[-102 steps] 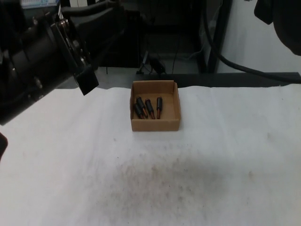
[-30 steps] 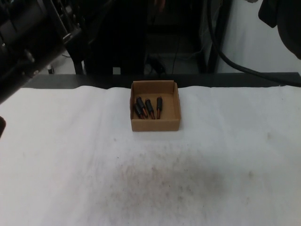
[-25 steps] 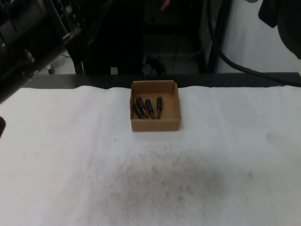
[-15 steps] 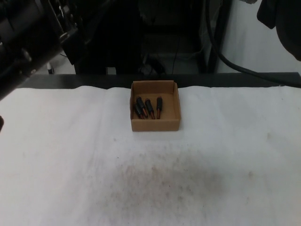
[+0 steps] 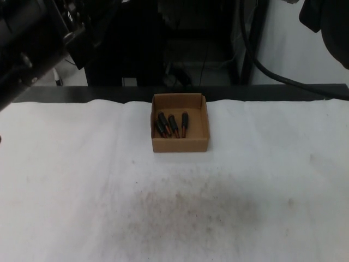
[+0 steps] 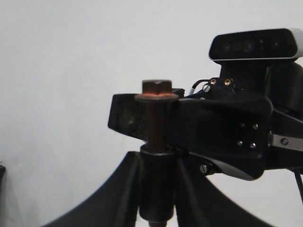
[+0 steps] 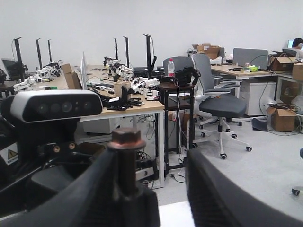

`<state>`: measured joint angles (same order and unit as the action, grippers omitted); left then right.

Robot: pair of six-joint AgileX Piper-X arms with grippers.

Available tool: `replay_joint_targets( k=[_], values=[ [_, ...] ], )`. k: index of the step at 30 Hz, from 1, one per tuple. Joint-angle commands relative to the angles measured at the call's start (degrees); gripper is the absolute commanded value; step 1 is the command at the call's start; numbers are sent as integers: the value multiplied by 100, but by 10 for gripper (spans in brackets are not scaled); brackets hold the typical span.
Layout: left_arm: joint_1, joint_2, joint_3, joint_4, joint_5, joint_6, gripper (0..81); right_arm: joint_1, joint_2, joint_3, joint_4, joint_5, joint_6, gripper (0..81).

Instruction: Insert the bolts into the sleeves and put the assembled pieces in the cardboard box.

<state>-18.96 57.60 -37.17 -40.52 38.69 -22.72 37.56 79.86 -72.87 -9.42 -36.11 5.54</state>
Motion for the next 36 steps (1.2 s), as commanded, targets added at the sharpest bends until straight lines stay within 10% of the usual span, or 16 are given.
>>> replay_joint_targets(
  k=[1,36],
  values=[
    [68,-39,-135,-246,-45,-54,2,-46,-21,2,107,27,-4,464],
    [297,-25,-325,1658,-794,983,2,-116,-112,-2,-199,337,54,533]
  ],
)
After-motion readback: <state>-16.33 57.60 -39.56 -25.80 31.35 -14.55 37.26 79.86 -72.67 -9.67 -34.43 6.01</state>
